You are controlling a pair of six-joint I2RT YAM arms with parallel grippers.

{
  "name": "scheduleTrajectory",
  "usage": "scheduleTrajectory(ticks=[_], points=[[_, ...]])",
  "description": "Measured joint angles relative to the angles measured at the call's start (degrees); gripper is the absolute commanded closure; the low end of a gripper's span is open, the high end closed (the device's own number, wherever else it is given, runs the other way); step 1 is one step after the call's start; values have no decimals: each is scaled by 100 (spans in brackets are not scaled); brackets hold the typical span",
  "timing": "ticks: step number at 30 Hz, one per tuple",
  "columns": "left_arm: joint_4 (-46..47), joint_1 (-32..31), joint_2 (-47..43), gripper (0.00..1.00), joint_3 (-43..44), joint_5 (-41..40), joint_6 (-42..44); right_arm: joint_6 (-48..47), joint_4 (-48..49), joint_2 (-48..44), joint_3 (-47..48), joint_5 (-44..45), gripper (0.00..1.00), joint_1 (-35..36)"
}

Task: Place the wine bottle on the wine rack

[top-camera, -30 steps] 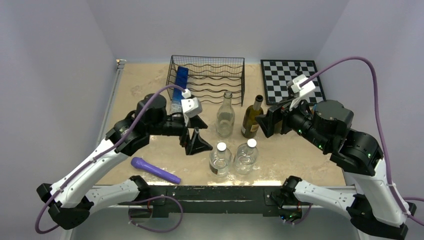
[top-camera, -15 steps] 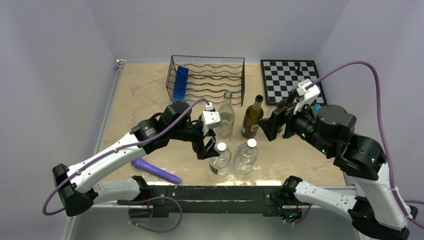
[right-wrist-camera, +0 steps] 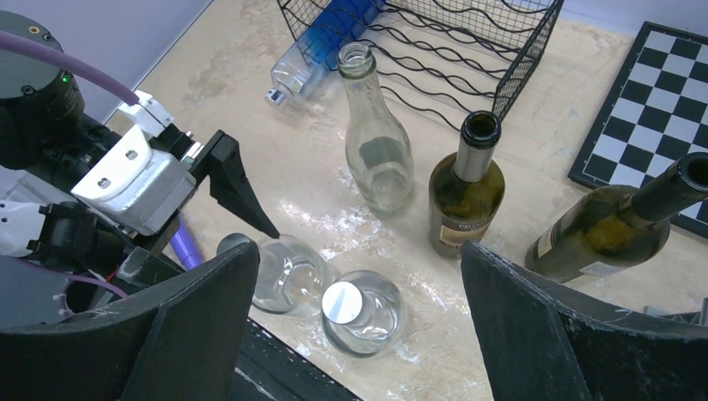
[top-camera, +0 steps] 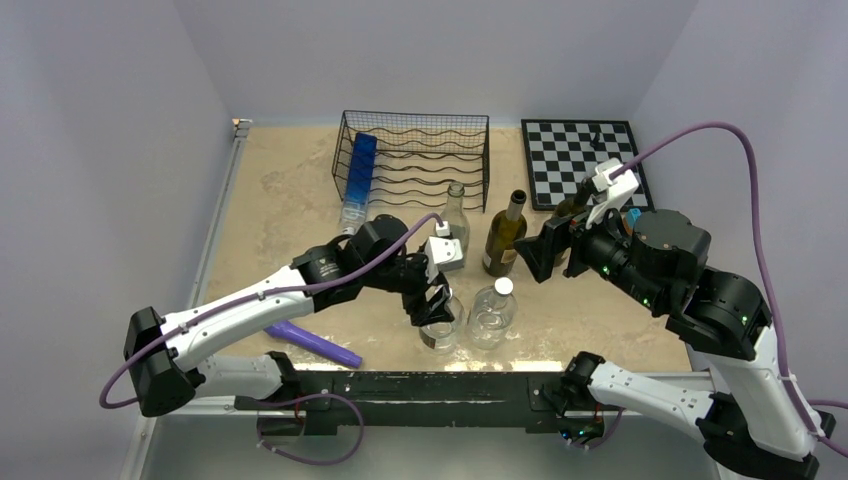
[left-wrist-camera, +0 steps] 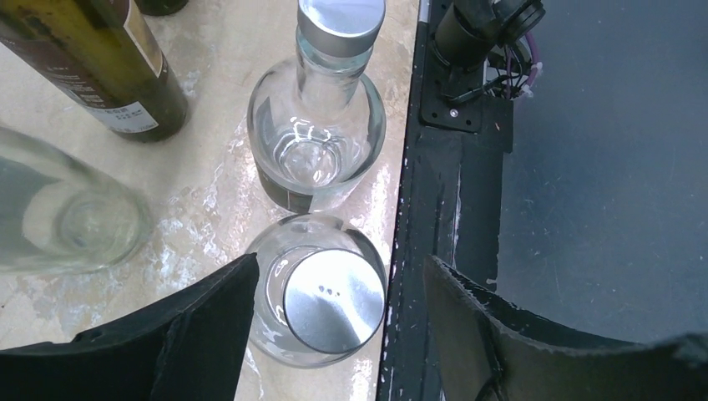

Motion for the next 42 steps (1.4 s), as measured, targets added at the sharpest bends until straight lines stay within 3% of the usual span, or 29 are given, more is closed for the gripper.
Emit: scheduleTrajectory(ticks=[10,19,22,25,34,42], points=[[769,-90,70,38,-461,-234,-269,-7,46,-7,-59,-33,5,0],[1154,-306,72,57,-831,-800,-345,-9,42,-7,-59,-79,5,0],[1268,-328,72,73,-831,-1102,-302,-9,39,-4,-59,-142,5,0],[1305,-313,72,100,-831,-1252,-354,-9,39,-4,-59,-175,6,-2],[1110,-363,24,100,-761,-1665,-487,-11,42,7,-59,-282,6,-4],[-140,-337,-138,100,-245,-2830,-688,-37,166,22,-138,-382,4,-4]])
